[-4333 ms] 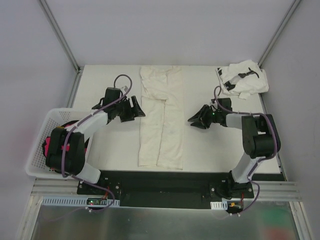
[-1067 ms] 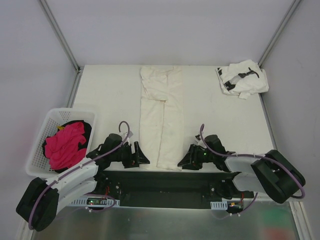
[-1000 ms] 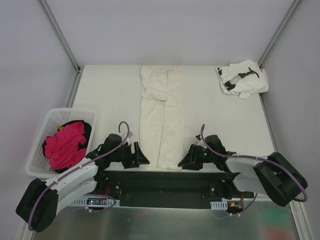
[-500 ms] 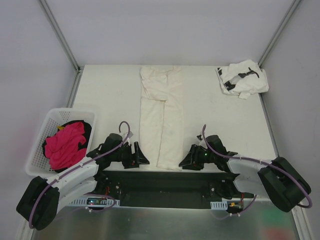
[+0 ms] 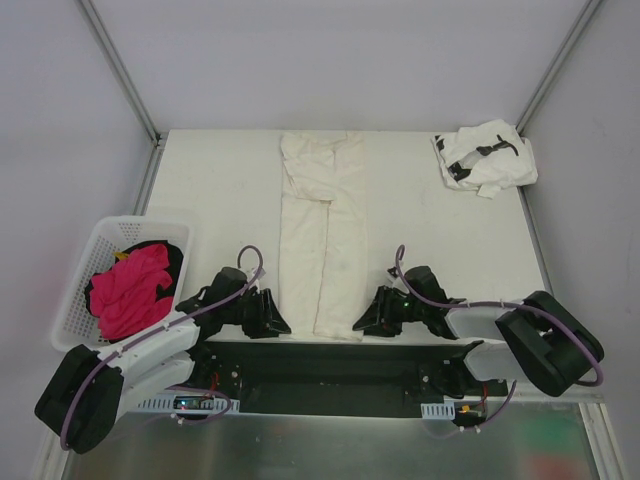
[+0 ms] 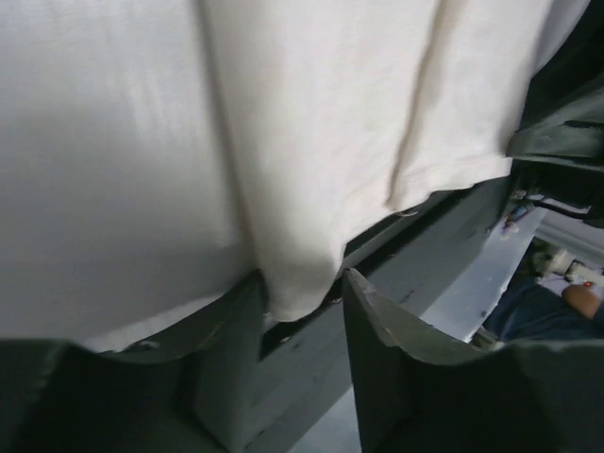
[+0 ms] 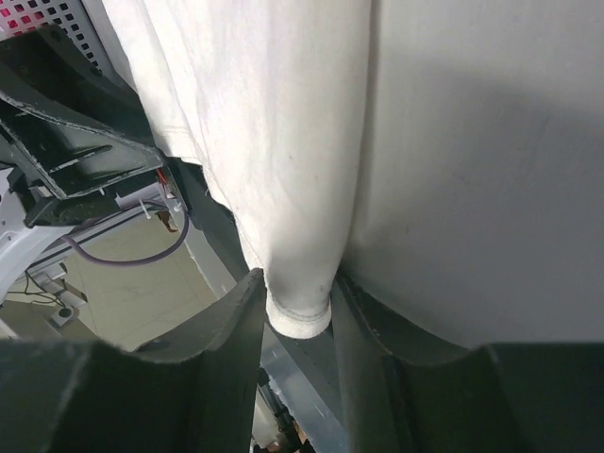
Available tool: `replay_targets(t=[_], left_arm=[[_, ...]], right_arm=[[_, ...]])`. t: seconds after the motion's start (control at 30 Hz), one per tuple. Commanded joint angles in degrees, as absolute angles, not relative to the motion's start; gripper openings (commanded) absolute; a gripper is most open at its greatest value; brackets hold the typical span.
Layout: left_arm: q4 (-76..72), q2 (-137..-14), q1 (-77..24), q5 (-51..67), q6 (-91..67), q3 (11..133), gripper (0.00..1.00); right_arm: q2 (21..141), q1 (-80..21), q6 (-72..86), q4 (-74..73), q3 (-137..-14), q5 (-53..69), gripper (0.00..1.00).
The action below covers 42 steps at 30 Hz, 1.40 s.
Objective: Fold and stack the t-shirts
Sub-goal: Grab the bottom of the folded rectangular tshirt with both arms
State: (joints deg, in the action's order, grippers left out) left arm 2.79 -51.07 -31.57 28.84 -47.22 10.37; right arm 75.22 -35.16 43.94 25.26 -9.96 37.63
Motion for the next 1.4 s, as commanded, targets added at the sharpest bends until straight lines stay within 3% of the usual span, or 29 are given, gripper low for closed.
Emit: replay_targets(t=[0.0, 0.23, 0.4, 0.6, 0.77, 1.1, 1.37], left_arm=[[11.7, -53.9, -32.3, 23.0, -44.1, 8.8, 0.34], [11.6, -55.4, -32.3, 22.4, -43.8, 9.9, 0.29], [11.5, -55.8, -32.3, 22.1, -43.5, 10.3, 0.23], [11.3, -55.9, -32.3, 21.3, -43.1, 11.7, 0.15], [11.3, -55.3, -32.3, 20.4, -42.8, 13.4, 0.01], [11.3, -54.9, -32.3, 20.3, -42.2, 15.1, 0.00], [11.4, -58.4, -32.3, 19.3, -39.2, 19.7, 0.00]], right_arm=[[78.0, -35.7, 41.4, 18.2, -7.1, 28.0, 0.37], [78.1, -35.7, 41.7, 18.2, -6.9, 27.3, 0.23], [77.9, -35.6, 42.0, 18.2, -6.6, 27.0, 0.01], [77.8, -35.6, 42.1, 18.6, -6.8, 26.9, 0.01], [76.6, -35.6, 41.8, 18.2, -7.4, 27.1, 0.01], [68.8, -35.6, 38.9, 9.3, -9.8, 23.6, 0.01], [69.8, -35.6, 38.6, 8.9, -11.3, 23.3, 0.01]])
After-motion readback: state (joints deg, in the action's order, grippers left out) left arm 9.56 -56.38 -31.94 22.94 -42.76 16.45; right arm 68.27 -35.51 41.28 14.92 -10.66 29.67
